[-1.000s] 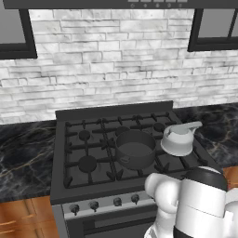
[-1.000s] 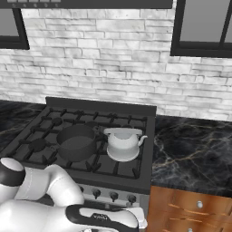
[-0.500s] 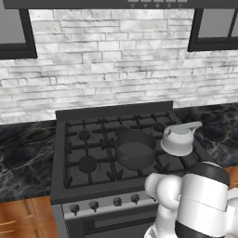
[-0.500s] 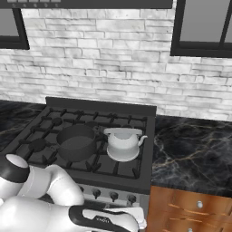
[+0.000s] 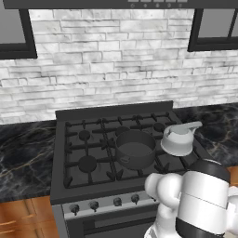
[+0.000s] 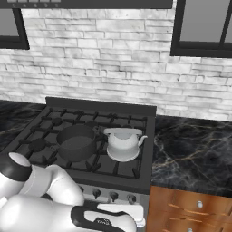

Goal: Pick the kettle from the counter and place it on a stove burner. Then turn the burner on.

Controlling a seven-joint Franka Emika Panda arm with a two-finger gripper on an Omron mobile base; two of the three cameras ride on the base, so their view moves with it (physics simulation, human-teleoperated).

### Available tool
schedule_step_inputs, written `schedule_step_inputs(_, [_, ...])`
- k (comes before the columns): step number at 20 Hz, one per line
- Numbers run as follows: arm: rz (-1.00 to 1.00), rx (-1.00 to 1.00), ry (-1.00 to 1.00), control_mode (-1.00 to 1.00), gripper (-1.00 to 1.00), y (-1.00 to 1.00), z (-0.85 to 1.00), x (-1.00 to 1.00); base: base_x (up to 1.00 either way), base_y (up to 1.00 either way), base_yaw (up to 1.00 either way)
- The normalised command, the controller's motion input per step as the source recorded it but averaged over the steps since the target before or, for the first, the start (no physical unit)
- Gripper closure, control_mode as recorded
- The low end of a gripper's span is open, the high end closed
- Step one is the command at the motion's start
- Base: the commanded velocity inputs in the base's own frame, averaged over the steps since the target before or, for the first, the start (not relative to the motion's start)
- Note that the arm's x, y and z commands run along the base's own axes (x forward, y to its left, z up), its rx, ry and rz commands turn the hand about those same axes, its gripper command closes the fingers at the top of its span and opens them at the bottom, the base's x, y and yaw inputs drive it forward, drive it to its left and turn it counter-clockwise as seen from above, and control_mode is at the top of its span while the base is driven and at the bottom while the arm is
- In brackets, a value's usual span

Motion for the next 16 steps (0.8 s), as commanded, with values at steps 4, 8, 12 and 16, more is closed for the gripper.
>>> schedule_step_inputs(4, [-0.08, 0.00, -0.04, -1.00, -1.00, -0.24, -0.19, 0.08, 0.00, 0.00, 0.00])
schedule_step_inputs(8, [-0.07, 0.00, -0.02, -1.00, -1.00, -0.32, -0.40, 0.00, 0.00, 0.00, 0.00])
schedule_step_inputs(12, [-0.03, 0.00, 0.02, -1.00, -1.00, -0.12, -0.26, 0.00, 0.00, 0.00, 0.00])
schedule_step_inputs(16, [0.00, -0.06, 0.11, -1.00, -1.00, 0.00, -0.17, 0.02, 0.00, 0.00, 0.00])
